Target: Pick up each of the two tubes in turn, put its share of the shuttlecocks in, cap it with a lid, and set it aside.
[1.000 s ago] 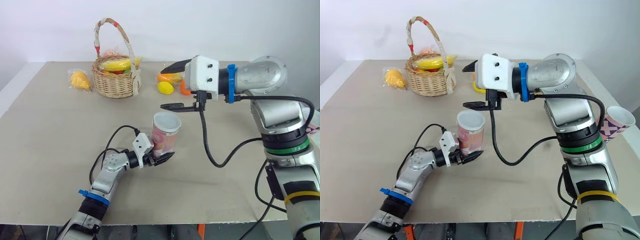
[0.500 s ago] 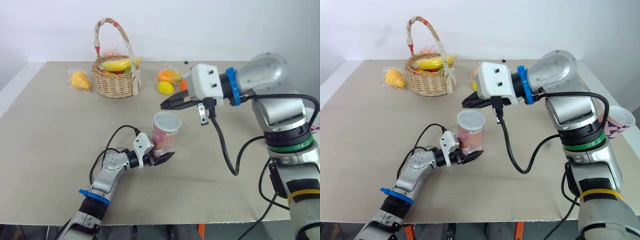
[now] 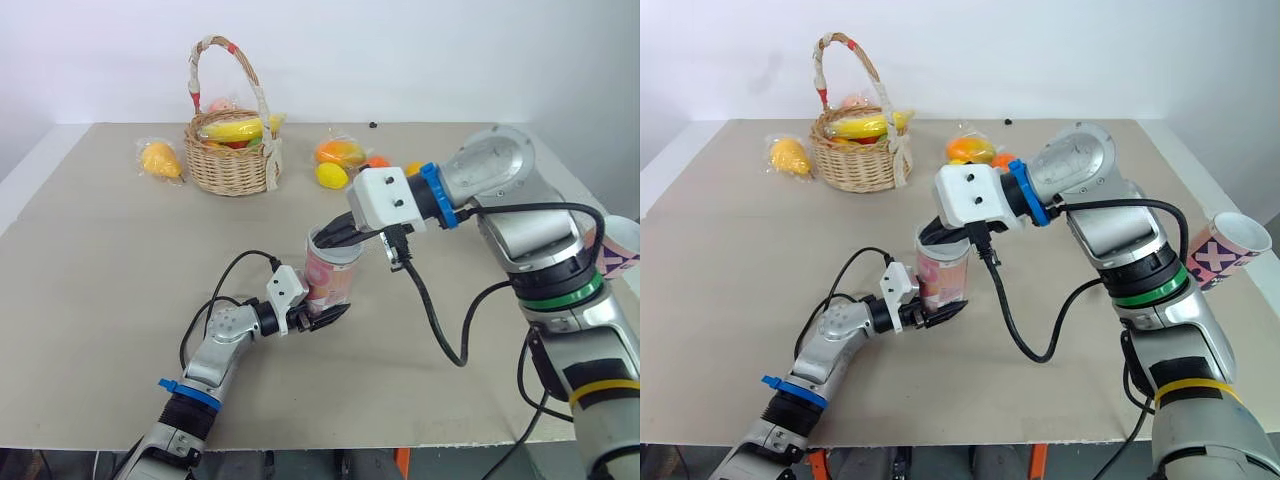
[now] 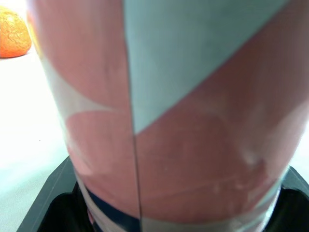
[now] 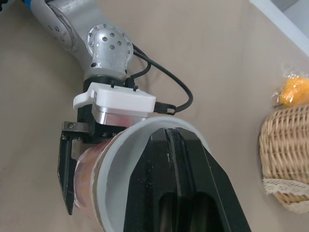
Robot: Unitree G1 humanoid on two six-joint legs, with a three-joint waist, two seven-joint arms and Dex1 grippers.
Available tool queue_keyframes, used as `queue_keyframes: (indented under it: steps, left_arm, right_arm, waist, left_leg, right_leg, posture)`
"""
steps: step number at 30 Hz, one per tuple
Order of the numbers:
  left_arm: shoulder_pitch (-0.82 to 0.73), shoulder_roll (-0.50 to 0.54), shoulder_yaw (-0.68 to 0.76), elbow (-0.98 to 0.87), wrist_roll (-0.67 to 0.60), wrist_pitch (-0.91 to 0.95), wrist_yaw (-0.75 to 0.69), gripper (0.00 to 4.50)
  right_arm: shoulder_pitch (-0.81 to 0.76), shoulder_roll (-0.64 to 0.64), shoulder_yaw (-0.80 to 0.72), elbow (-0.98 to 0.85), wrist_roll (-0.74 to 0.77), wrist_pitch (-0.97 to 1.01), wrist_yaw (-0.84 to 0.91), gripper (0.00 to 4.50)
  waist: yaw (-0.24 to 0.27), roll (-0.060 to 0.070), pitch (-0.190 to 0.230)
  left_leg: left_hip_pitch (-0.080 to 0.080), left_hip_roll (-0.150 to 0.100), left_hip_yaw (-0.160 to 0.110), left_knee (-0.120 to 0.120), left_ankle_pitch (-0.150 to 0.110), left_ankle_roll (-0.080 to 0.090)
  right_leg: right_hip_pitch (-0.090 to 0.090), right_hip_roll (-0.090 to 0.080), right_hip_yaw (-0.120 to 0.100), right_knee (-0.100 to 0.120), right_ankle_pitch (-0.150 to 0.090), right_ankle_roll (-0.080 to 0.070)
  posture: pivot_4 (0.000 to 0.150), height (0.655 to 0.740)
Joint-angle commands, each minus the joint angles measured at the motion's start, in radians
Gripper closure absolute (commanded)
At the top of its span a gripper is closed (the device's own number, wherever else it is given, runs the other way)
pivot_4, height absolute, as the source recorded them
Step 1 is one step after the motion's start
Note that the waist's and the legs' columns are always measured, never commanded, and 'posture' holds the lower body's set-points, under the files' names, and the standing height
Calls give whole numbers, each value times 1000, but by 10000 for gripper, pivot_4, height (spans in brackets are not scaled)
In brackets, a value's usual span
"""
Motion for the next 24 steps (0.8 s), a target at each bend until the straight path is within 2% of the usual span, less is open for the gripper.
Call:
queue_keyframes:
  steps: [1,24]
  left_arm:
    - [16,-2,-18,14,8,19,3,12230]
    - [17,-2,-15,14,9,20,1,12230]
  right_arm:
    - [15,3,7,7,-16,-25,2,44410]
    - [107,-15,74,26,-128,-133,27,44410]
  waist:
    - [0,0,0]
    - [0,0,-3]
  left_leg:
    - [0,0,0,0,0,0]
    - [2,0,0,0,0,0]
  right_leg:
    - [0,0,0,0,0,0]
    - [2,0,0,0,0,0]
  posture:
    - [1500,7400]
    - [1500,7400]
